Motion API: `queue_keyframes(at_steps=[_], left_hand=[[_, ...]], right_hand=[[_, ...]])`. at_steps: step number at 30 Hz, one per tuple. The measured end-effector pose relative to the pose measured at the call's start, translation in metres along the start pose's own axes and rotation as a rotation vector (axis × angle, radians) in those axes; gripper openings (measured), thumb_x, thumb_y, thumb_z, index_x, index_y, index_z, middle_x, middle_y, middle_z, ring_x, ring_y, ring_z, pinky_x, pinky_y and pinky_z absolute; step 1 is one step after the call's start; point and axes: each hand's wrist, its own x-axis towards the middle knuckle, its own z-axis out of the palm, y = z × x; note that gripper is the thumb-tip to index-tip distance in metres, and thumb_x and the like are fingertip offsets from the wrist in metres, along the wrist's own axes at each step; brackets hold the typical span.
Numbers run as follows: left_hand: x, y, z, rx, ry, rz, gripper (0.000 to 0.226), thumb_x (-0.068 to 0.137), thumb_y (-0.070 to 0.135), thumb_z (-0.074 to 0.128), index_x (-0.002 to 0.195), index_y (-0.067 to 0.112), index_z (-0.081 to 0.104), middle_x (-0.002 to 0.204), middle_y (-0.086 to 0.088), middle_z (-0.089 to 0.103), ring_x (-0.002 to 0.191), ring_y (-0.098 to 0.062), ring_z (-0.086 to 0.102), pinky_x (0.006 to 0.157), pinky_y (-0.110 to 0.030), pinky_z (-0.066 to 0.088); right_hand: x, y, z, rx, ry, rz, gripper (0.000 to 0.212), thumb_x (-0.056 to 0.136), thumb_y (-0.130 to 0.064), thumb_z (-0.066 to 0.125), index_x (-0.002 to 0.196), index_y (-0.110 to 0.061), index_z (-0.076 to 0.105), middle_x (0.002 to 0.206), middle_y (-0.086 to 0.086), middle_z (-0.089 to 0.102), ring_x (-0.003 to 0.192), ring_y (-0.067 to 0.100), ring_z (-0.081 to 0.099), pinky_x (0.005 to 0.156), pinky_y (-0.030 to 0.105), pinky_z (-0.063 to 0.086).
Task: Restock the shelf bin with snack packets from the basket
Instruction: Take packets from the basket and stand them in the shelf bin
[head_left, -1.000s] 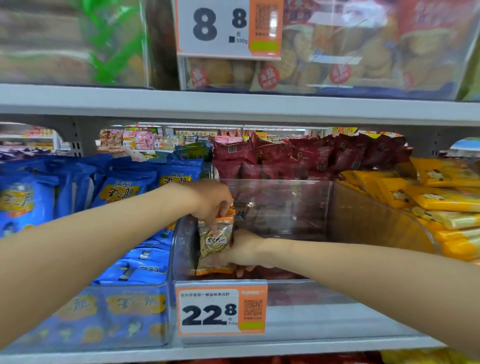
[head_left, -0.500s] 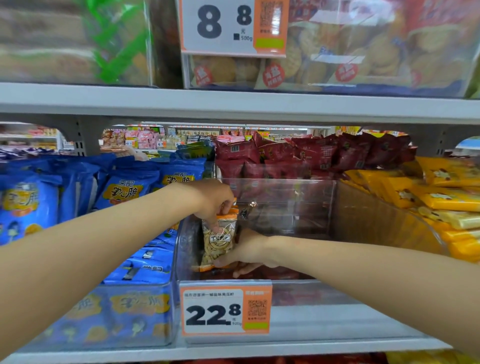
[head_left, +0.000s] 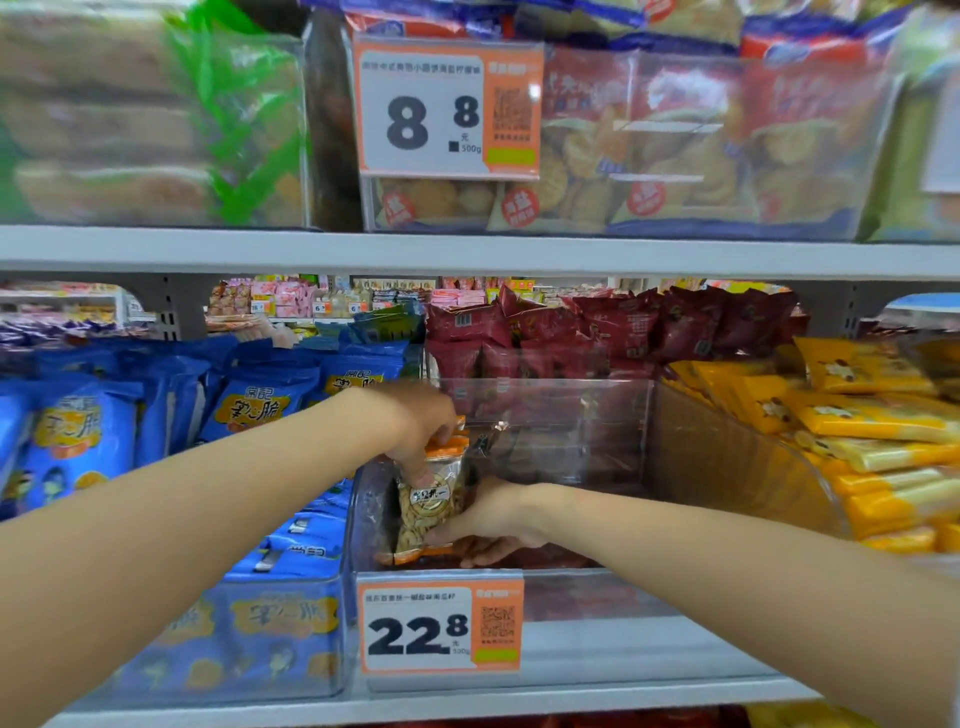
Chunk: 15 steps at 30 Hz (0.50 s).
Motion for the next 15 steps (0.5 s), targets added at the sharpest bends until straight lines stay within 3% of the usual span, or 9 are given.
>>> queue_keyframes(at_steps=[3,8,12,15], left_hand=[[-0.003,0.009,0.003,0.118,-0.023,-0.034,0.056,0.076,0.029,0.081,0.121,0.019,0.049,0.111,-0.002,0.058,0.084,-0.019,0.051,0.055,-0.025,0.036],[0.002,0.007,0.005,0.115,0.065,-0.036,0.027,0.085,0.001,0.064,0.098,0.017,0.046,0.096,-0.003,0.048,0.072,-0.017,0.042,0.049,-0.024,0.026],[0.006,0.006,0.009,0.073,0.054,-0.006,0.029,0.083,0.009,0.071,0.096,0.022,0.048,0.096,0.0,0.049,0.082,-0.018,0.044,0.051,-0.023,0.027],[0.006,0.006,0.008,0.066,0.024,-0.005,0.034,0.079,0.018,0.077,0.099,0.02,0.049,0.098,0.001,0.05,0.086,-0.018,0.046,0.051,-0.024,0.029]], right_hand=[[-0.001,-0.001,0.003,-0.064,0.045,-0.05,0.025,0.087,-0.026,0.072,0.105,-0.017,0.056,0.096,0.004,0.063,0.073,0.011,0.06,0.087,0.031,0.055],[0.005,0.002,0.005,-0.026,0.132,-0.118,0.04,0.085,-0.022,0.075,0.119,-0.016,0.055,0.115,0.011,0.067,0.074,0.015,0.066,0.077,0.033,0.06],[0.008,0.008,-0.002,0.036,0.026,-0.031,0.032,0.085,0.0,0.07,0.115,-0.006,0.061,0.114,0.014,0.068,0.081,0.017,0.066,0.081,0.029,0.058],[0.012,0.01,-0.009,0.034,-0.045,0.046,0.034,0.085,0.003,0.068,0.119,-0.002,0.062,0.103,0.012,0.07,0.081,0.016,0.067,0.074,0.023,0.057]])
